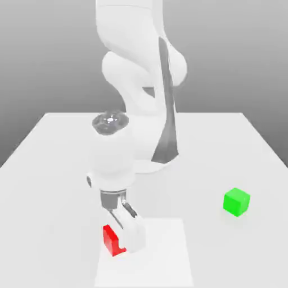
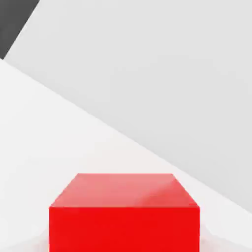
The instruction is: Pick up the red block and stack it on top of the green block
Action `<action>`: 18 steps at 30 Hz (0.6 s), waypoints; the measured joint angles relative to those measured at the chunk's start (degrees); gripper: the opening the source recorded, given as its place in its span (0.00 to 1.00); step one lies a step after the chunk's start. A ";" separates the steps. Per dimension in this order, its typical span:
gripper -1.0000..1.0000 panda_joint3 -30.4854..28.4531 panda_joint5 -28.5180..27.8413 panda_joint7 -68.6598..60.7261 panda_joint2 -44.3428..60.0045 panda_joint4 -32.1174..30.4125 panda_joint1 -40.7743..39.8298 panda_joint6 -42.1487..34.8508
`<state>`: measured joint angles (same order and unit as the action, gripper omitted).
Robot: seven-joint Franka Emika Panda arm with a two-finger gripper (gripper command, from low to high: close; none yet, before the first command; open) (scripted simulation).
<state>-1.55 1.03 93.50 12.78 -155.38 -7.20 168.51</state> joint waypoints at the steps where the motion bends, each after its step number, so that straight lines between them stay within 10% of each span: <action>1: 0.00 -0.14 -0.27 0.17 -1.37 -0.16 0.08 -1.14; 18: 0.00 9.91 3.34 -30.13 -17.51 -5.48 21.57 -12.89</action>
<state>8.36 4.36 63.38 -4.73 -160.86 14.37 155.62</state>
